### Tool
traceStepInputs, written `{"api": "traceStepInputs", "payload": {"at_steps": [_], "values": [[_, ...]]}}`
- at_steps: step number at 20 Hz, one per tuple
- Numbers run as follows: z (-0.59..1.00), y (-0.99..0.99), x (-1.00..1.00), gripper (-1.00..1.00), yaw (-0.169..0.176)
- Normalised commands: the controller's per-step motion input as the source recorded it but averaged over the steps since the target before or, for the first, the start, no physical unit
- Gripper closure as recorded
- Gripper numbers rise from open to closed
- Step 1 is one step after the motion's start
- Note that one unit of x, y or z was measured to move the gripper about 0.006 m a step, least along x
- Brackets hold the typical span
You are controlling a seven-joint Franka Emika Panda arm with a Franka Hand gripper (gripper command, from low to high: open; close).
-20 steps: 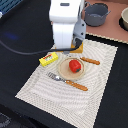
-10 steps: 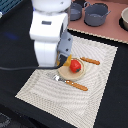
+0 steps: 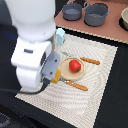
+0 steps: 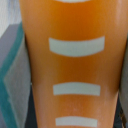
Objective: Interact with the objects in diverse but meaningful ways.
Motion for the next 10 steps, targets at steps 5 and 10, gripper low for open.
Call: {"api": "traceStepInputs", "payload": {"at_steps": [5,10], "values": [[-0.34,-0.15,0.14,1.0,-0.012],[-0.2,0.21,0.02,-1.0,0.0]]}}
